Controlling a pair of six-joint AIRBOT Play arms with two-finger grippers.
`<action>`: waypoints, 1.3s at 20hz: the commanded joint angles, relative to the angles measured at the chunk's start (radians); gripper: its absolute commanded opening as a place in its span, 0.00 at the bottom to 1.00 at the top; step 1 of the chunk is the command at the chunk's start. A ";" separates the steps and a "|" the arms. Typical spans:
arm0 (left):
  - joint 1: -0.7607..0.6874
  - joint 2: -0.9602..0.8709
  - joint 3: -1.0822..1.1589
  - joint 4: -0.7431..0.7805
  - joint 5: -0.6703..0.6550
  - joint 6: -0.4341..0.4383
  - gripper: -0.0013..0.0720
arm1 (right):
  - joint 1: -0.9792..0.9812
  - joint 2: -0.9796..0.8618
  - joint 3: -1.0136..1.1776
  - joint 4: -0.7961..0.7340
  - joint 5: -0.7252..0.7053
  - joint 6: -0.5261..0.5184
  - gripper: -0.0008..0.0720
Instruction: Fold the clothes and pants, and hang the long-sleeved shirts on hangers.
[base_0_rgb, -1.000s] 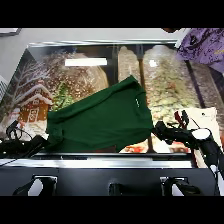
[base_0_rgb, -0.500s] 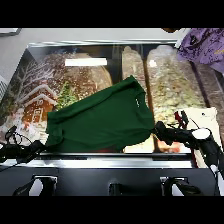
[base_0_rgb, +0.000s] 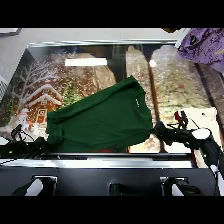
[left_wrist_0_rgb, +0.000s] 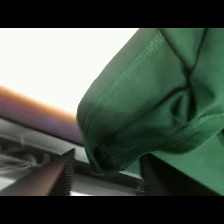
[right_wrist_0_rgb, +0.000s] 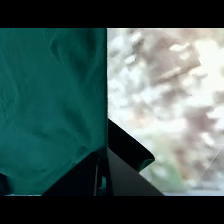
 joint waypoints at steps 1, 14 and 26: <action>0.000 -0.036 0.000 -0.022 0.031 0.013 0.51 | 0.001 0.001 0.001 0.000 0.000 0.001 0.05; -0.001 -0.042 0.146 -0.229 0.067 0.066 0.05 | 0.043 0.001 0.120 0.183 -0.048 -0.268 0.05; -0.053 -0.009 1.408 -0.119 0.072 -0.027 0.04 | 0.138 -0.097 1.373 -0.188 -0.075 -0.171 0.05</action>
